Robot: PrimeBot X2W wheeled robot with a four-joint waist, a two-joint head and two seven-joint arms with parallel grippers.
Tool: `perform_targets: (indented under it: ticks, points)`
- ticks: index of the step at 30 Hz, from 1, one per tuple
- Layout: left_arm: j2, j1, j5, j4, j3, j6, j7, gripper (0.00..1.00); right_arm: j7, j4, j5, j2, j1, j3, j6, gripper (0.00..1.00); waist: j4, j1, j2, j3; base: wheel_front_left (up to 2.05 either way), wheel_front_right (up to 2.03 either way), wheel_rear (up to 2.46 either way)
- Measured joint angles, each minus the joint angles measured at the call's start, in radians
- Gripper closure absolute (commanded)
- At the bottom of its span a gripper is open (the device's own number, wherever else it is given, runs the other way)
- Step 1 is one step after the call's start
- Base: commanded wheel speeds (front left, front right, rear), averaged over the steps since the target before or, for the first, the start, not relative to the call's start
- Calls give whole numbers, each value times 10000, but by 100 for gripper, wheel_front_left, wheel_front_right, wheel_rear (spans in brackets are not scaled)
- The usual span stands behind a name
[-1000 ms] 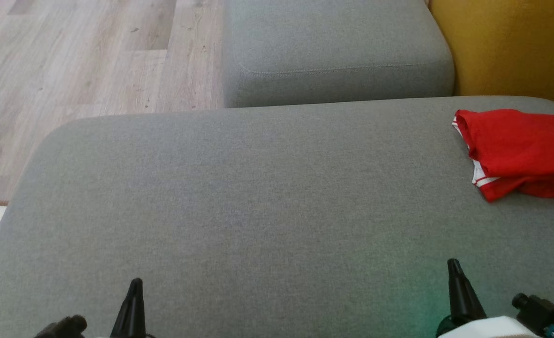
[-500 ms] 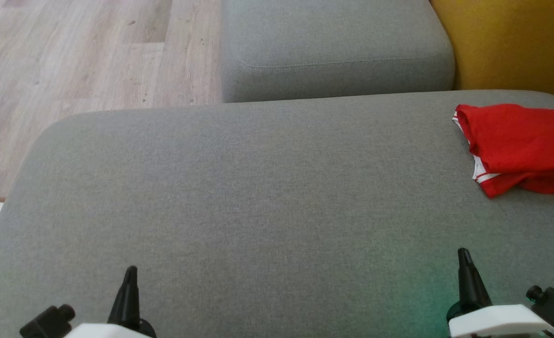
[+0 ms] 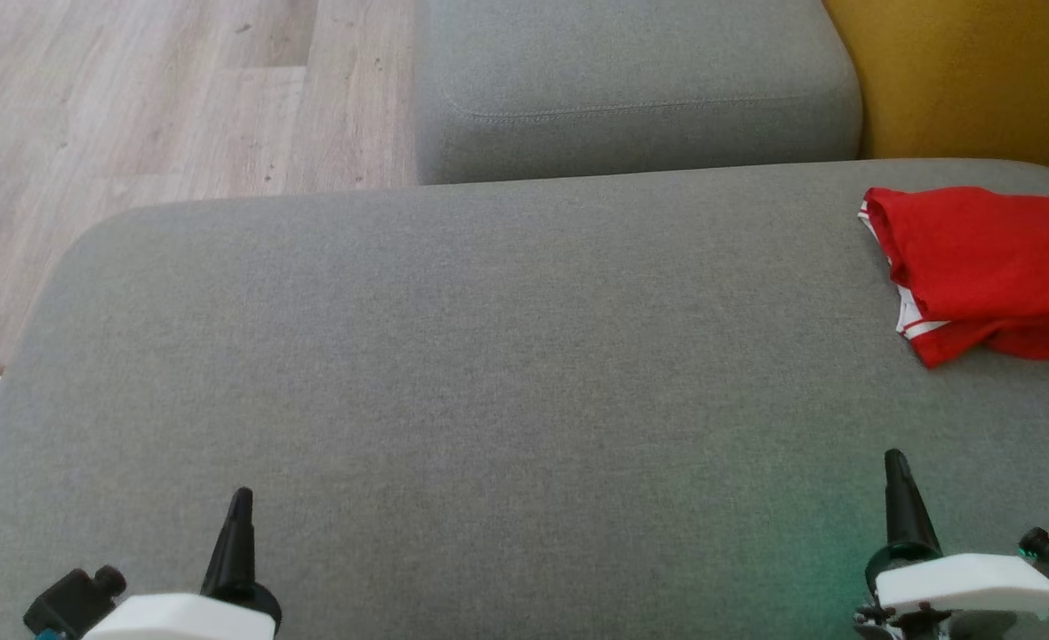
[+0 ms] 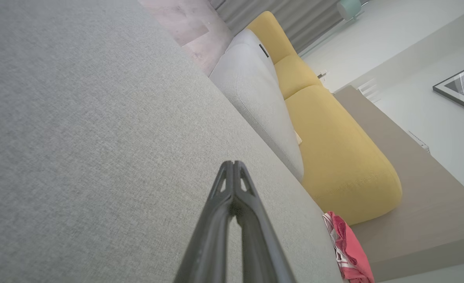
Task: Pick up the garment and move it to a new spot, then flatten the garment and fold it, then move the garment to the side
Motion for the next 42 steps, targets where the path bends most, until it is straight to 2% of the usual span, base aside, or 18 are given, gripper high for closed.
perform_targets:
  ticks: [42]
  points:
    - [0,-1575,-4895,874,798,-562,1179,100,1149,27,4734,-40,-914,-855,0,100,-101,0,0,509,0,0,0]
